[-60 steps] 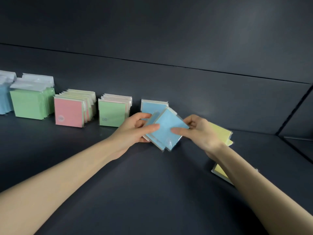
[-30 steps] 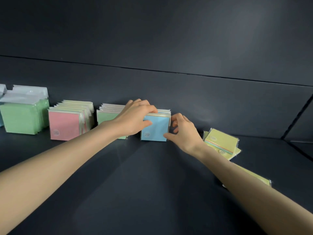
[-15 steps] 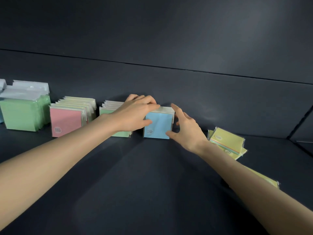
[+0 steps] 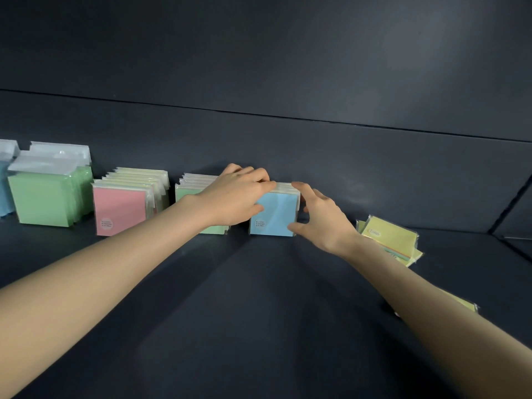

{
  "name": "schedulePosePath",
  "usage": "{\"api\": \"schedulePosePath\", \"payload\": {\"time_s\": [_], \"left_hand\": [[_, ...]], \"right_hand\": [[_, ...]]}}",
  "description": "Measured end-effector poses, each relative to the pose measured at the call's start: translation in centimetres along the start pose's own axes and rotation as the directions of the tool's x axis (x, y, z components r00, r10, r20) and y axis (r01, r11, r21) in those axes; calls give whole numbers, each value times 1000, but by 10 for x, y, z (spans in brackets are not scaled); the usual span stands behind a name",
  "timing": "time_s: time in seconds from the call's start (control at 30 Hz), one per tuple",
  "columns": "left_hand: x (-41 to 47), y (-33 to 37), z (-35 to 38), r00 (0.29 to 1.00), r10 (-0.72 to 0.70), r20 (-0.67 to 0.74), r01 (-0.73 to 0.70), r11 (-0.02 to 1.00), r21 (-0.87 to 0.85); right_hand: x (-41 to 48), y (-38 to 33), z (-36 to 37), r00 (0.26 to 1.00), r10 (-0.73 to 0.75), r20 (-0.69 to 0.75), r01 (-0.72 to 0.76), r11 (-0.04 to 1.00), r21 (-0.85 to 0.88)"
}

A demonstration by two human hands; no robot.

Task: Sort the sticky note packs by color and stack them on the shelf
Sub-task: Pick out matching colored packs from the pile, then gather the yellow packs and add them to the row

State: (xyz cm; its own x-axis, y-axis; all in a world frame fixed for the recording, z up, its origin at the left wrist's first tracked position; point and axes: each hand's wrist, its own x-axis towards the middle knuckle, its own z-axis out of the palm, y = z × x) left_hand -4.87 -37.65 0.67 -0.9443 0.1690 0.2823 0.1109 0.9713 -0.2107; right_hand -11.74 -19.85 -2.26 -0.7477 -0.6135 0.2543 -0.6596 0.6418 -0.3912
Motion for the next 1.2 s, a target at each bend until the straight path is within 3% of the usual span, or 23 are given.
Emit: {"api": "schedulePosePath", "payload": {"time_s": [0.8, 1.2], "left_hand": [[0, -3, -13, 999, 11, 45, -7, 997, -76], [8, 65, -29, 987, 48, -150, -87, 961, -263]], "right_hand": [[-6, -14, -14, 998, 50, -41, -54, 993, -100], [-42, 44, -77, 978, 118, -173, -135, 987, -89]]}}
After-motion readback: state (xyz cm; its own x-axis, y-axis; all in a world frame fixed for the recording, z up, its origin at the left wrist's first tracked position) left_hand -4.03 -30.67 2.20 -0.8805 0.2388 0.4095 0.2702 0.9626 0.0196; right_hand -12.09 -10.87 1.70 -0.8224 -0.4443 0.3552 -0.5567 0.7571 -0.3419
